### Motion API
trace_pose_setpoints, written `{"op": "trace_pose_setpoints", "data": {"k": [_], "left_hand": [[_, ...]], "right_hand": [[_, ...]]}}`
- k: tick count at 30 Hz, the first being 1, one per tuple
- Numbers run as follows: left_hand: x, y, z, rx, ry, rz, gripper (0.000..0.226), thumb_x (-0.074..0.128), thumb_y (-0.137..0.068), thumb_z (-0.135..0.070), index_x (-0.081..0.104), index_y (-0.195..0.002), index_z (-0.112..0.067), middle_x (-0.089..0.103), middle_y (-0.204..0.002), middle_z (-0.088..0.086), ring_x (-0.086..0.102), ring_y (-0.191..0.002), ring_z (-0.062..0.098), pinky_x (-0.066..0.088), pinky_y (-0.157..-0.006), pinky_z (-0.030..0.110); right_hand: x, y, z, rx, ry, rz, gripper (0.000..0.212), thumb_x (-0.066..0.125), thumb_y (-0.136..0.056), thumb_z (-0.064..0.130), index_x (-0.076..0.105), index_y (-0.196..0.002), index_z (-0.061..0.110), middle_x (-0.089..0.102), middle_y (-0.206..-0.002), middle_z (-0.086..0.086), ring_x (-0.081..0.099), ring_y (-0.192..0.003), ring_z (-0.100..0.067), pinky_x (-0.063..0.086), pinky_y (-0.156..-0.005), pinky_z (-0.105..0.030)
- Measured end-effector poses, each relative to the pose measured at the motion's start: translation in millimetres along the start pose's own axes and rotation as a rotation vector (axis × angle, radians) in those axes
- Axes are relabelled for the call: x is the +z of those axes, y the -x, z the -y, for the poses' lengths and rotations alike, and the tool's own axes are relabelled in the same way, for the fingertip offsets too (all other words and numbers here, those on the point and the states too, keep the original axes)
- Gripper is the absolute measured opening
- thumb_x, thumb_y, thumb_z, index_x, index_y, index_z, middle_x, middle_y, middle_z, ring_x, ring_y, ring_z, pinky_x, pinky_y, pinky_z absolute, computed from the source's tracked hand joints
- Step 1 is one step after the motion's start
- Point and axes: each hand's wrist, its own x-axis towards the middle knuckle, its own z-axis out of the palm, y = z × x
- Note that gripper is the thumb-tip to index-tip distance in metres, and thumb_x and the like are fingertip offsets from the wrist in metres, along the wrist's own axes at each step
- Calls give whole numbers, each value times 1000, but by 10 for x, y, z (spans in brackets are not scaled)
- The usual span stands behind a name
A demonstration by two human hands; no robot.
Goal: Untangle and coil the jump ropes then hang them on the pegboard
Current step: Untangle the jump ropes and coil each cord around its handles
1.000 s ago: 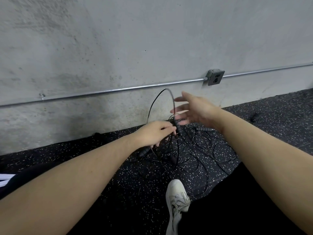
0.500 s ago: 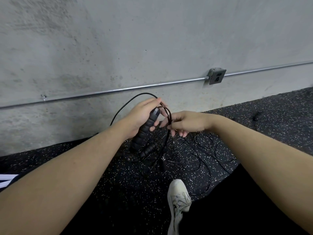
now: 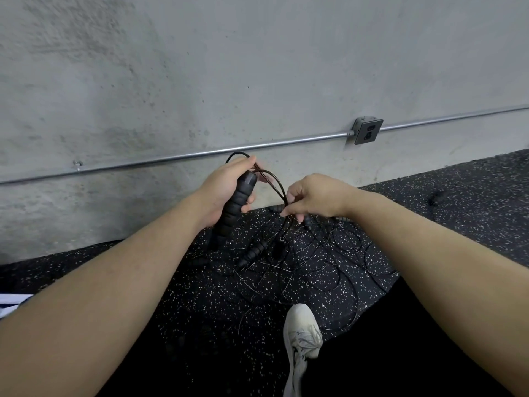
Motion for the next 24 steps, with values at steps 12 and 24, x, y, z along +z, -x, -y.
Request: {"op": "trace_pose_setpoints", "data": {"k": [12,24], "left_hand": [[-194,-58,41,-5,-51,-103,36,58,-99,-48,68,-114,-17,78,-101,5,48,-47,13,39,-43,22],[-623,-62,103,93,-177,-495,4,56,-103,-34,52,-102,-35,54,-75,3,48,-54,15,40,-44,26]], "right_hand": [[23,-61,225,54,-229,-213,49,47,-102,55,51,-69,18,67,-55,-2,66,-60,-31,56,-74,-34],[-14,-207,453,58,-793,-184,48,42,-106,48,39,-67,20,37,-52,1,43,-48,-16,56,-56,-31]]}}
